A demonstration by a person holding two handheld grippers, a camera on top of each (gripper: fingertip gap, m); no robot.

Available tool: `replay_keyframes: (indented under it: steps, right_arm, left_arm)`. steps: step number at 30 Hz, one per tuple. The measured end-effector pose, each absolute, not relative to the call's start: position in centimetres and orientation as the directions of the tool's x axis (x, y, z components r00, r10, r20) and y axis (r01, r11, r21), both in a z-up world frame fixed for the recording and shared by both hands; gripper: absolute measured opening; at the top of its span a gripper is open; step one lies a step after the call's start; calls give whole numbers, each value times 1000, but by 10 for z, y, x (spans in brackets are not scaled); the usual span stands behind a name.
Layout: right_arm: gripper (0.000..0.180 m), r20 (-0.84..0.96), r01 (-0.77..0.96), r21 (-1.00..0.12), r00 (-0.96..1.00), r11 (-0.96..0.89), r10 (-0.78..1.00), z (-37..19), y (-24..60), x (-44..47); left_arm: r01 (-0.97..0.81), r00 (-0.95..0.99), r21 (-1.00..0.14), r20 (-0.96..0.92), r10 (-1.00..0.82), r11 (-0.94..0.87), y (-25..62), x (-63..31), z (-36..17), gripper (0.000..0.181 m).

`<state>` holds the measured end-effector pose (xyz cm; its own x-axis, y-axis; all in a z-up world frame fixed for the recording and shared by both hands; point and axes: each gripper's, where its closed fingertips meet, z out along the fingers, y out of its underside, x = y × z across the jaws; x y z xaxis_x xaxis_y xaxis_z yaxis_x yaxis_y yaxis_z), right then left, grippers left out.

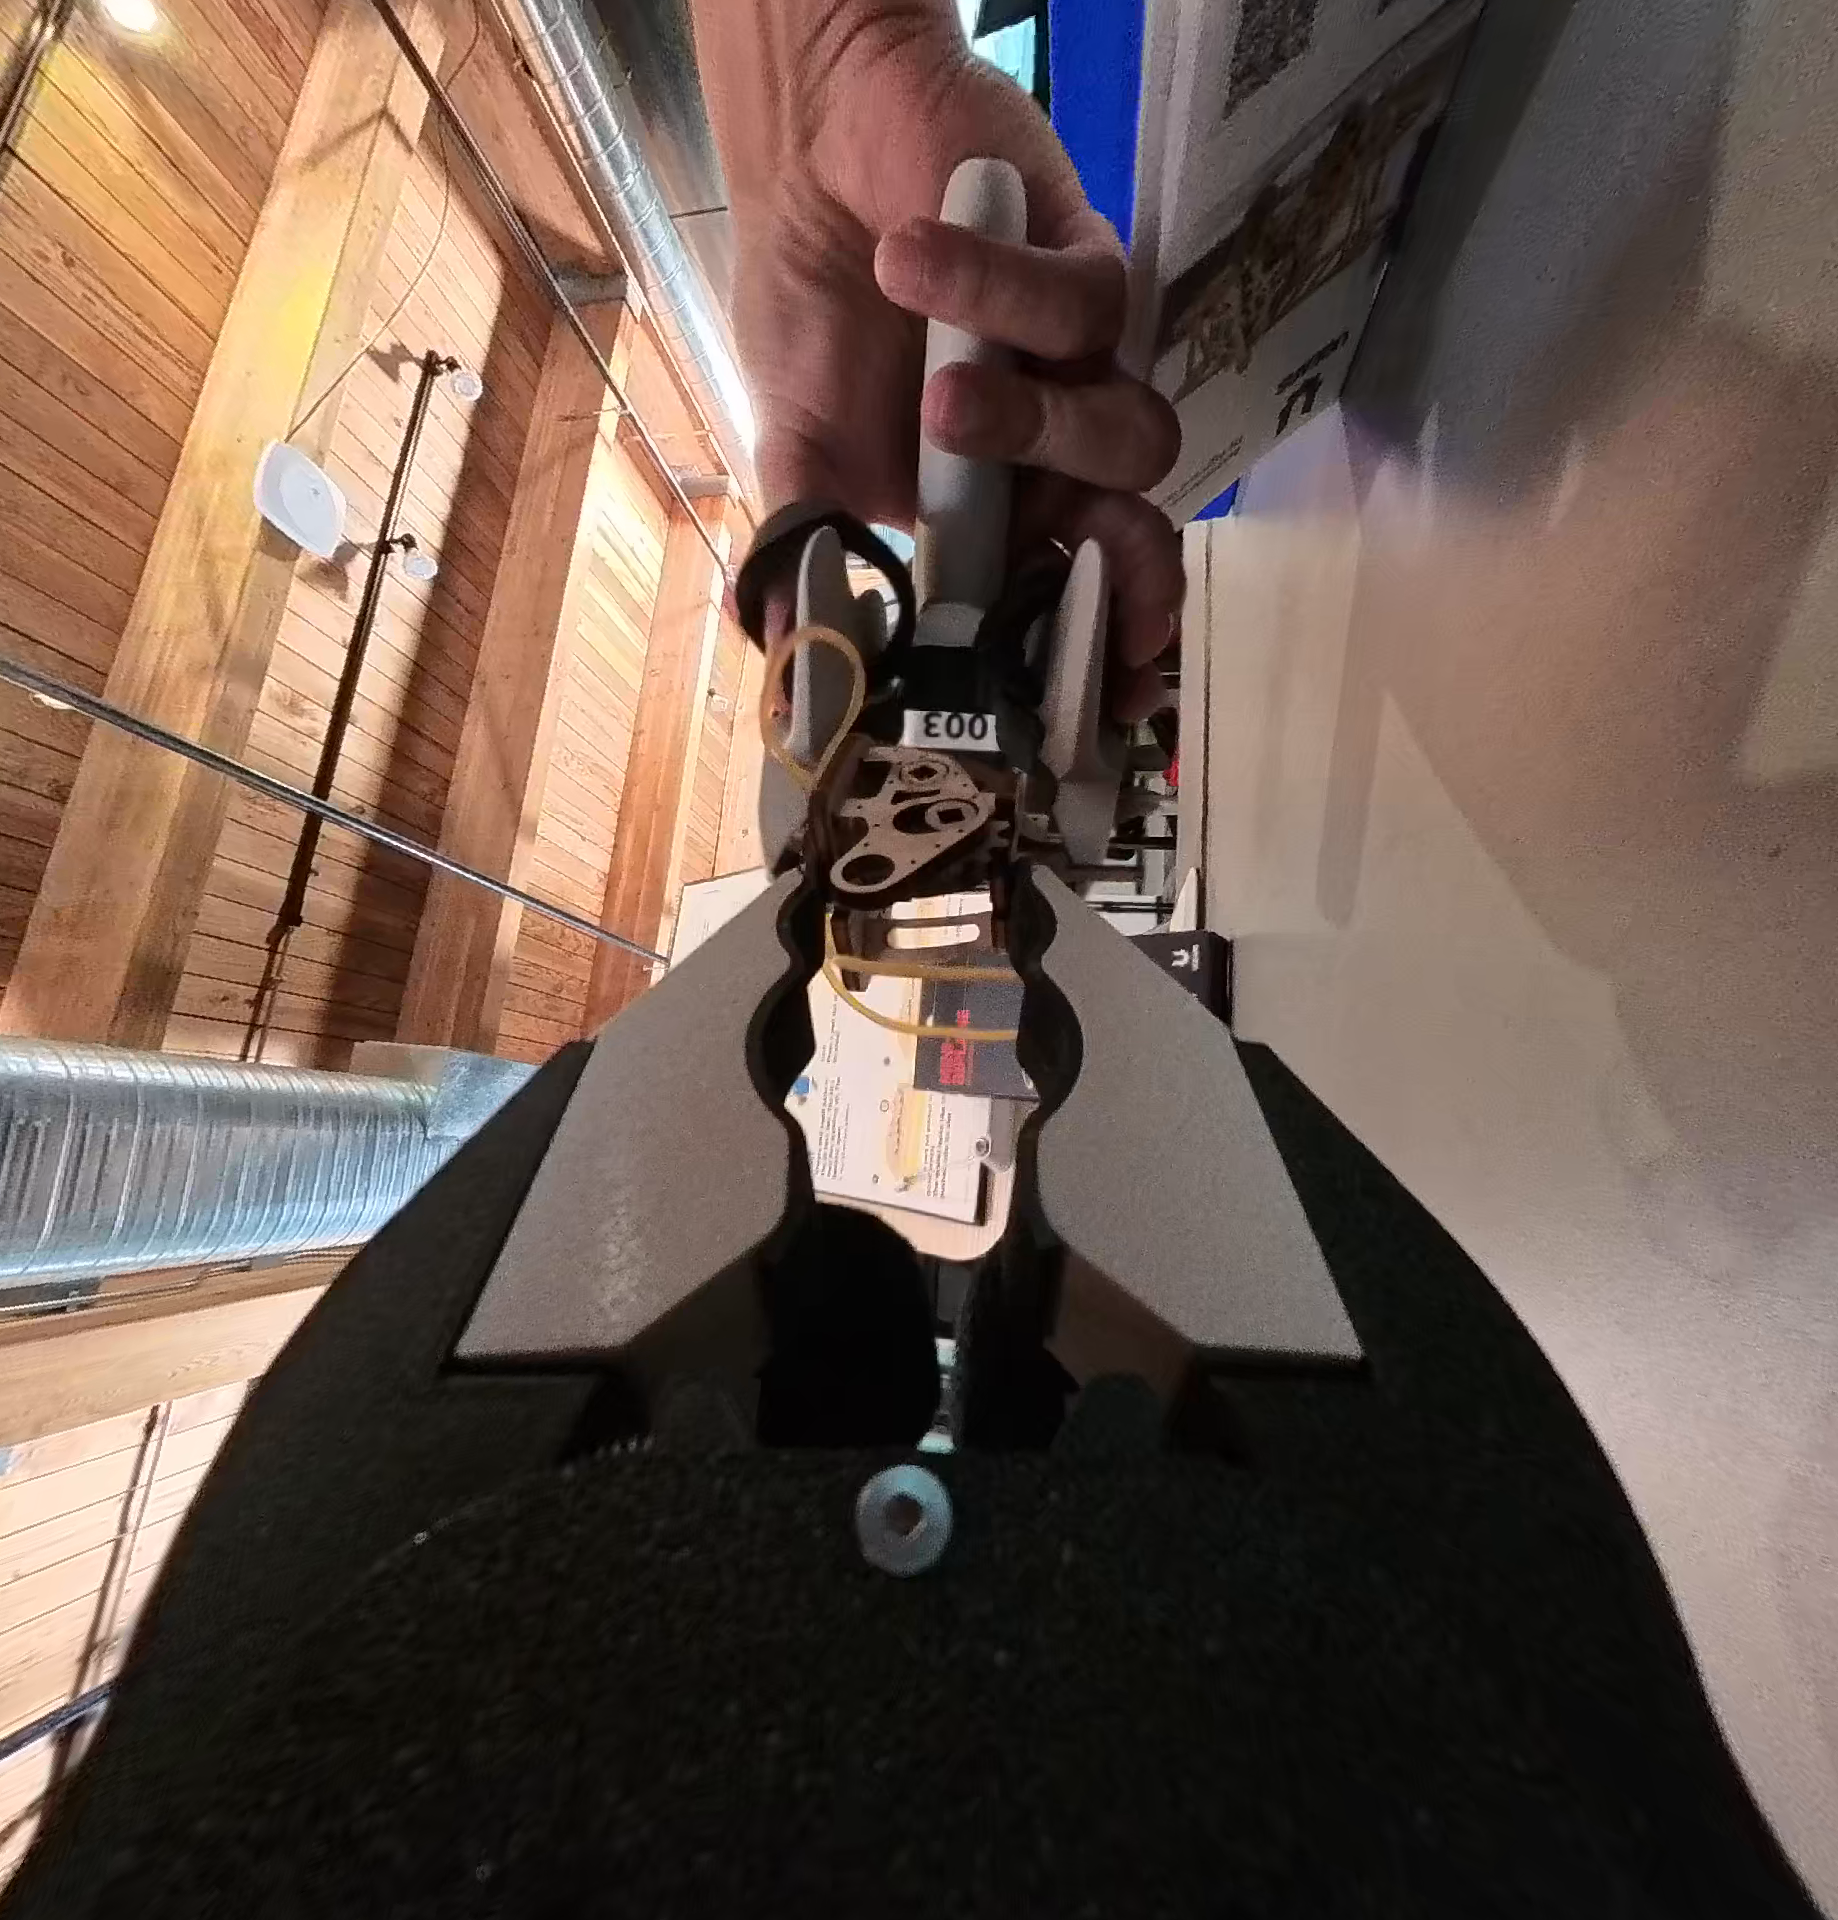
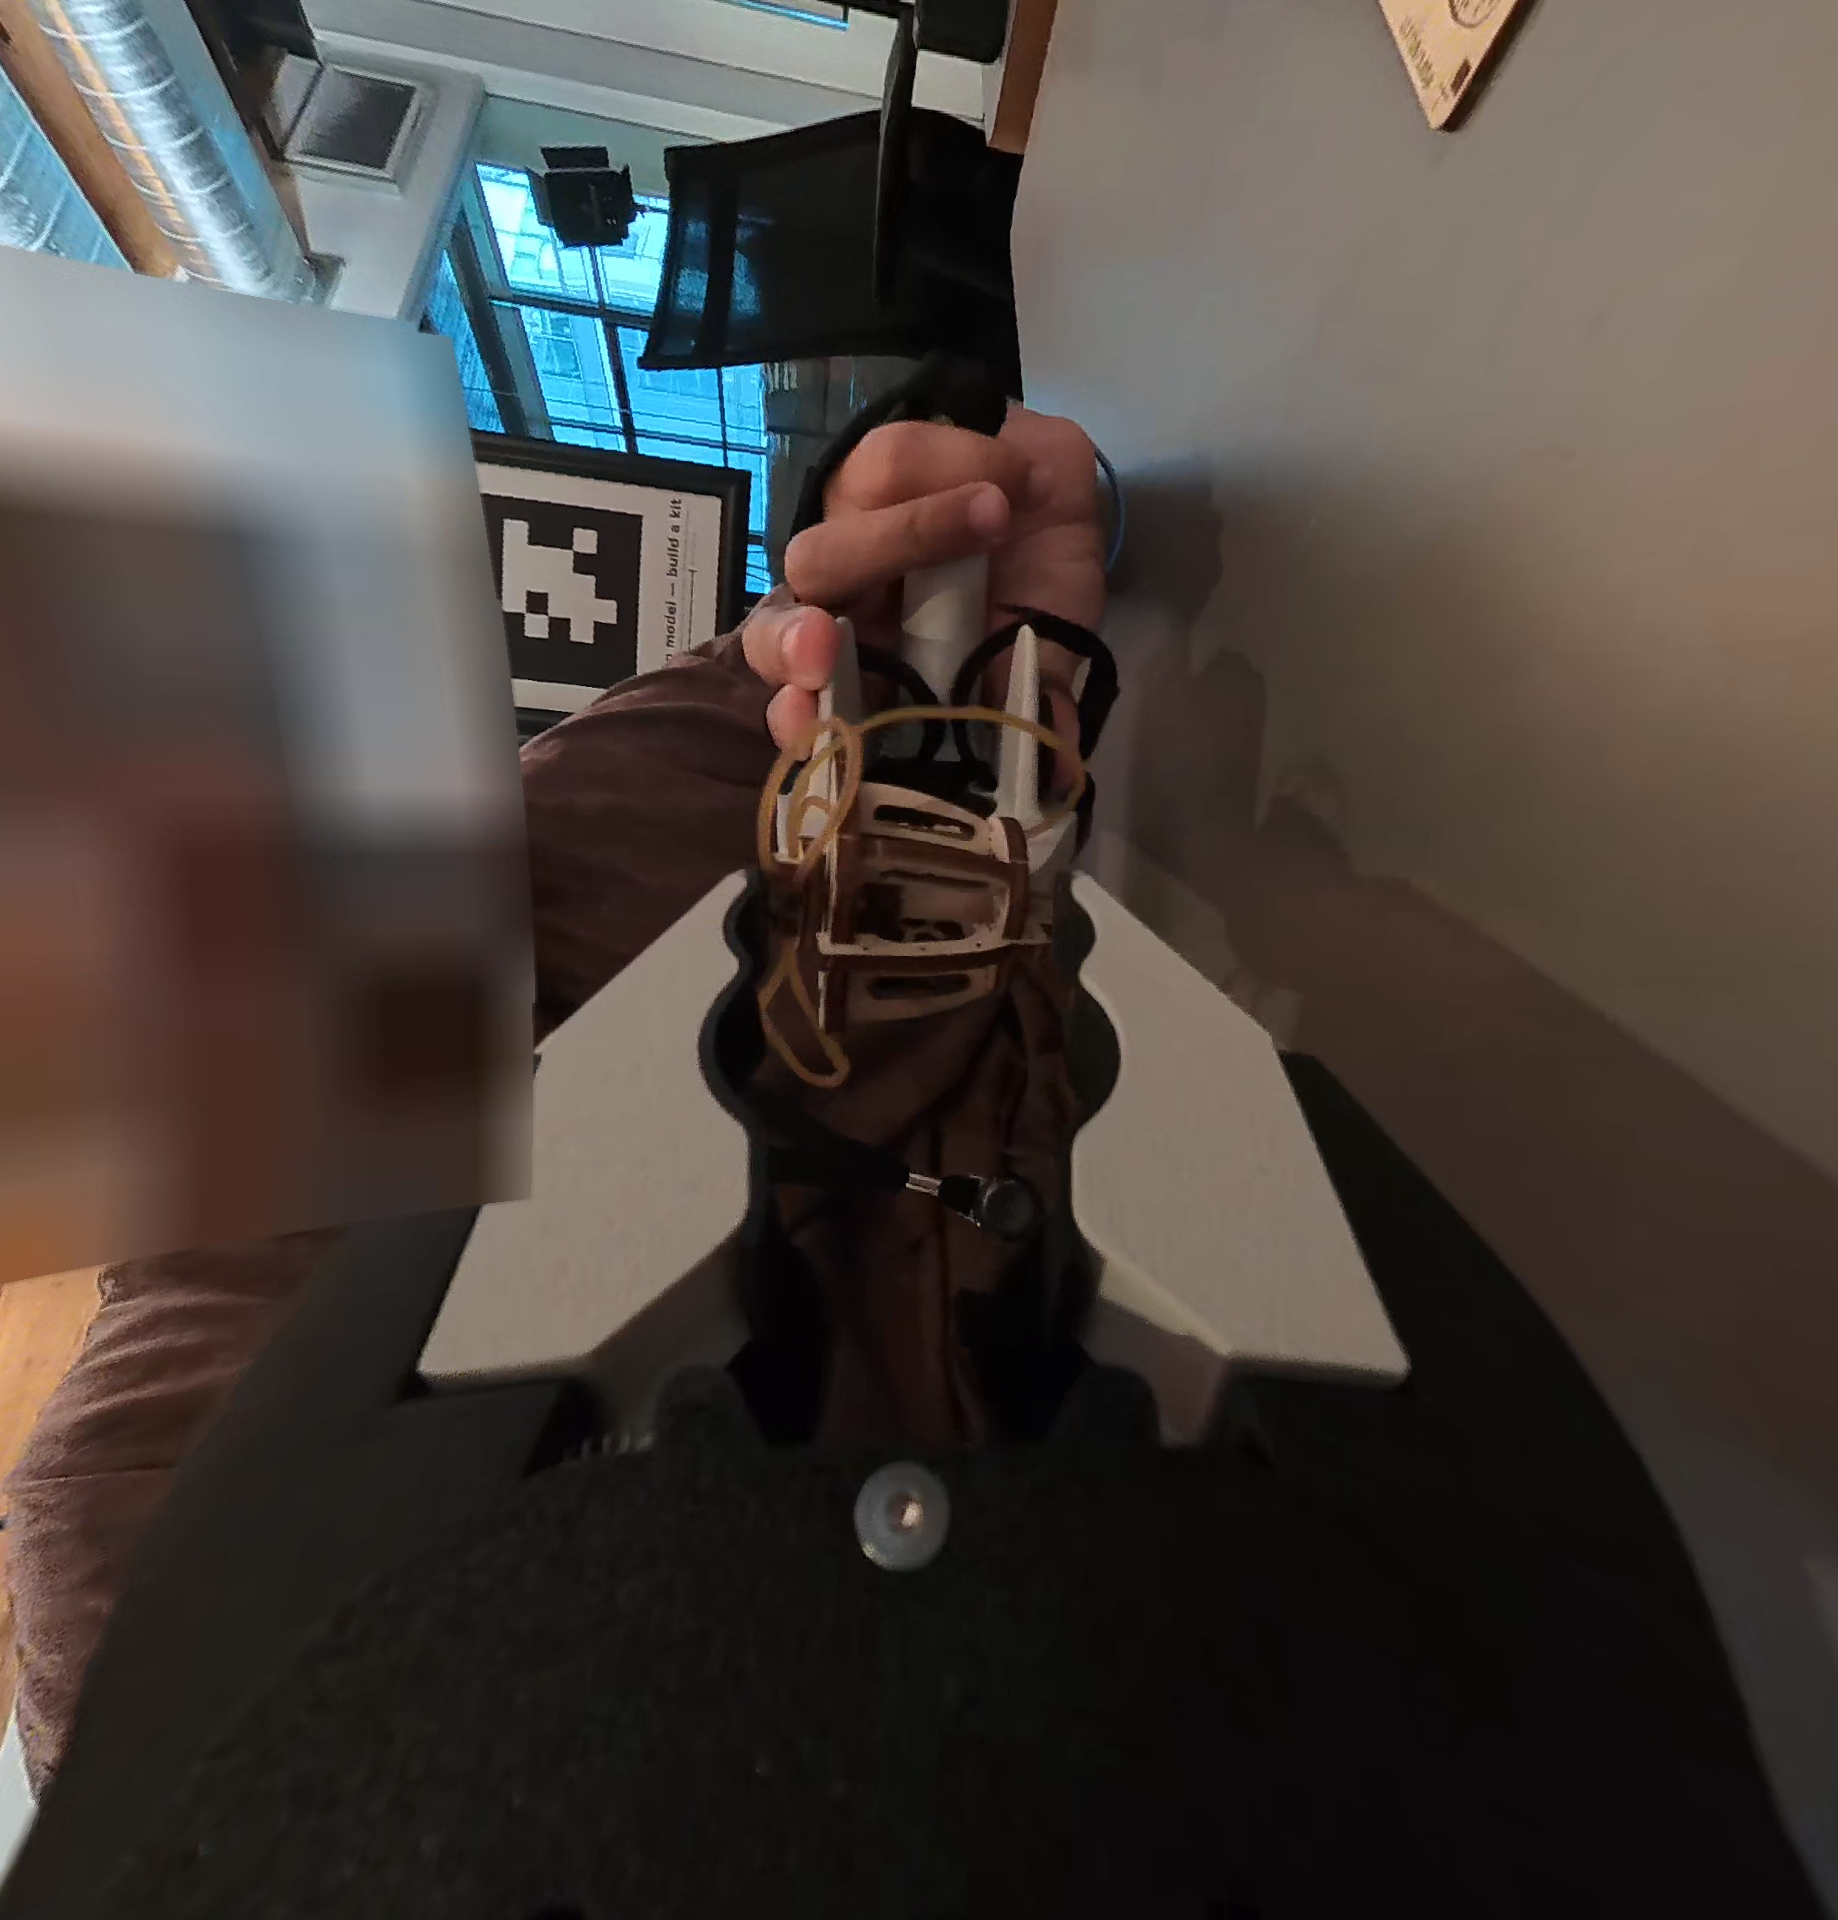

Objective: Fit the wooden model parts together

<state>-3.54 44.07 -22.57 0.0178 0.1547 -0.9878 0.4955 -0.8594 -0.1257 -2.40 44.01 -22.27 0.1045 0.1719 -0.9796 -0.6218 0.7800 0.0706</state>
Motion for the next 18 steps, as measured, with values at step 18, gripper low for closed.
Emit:
replay_keyframes:
  steps: [18]
  right_arm:
    - [47,-980,507,-146,41,-849,193,-233,437,-32]
  left_arm:
    - [-601,42,131,-980,195,788,437,-22,-230,32]
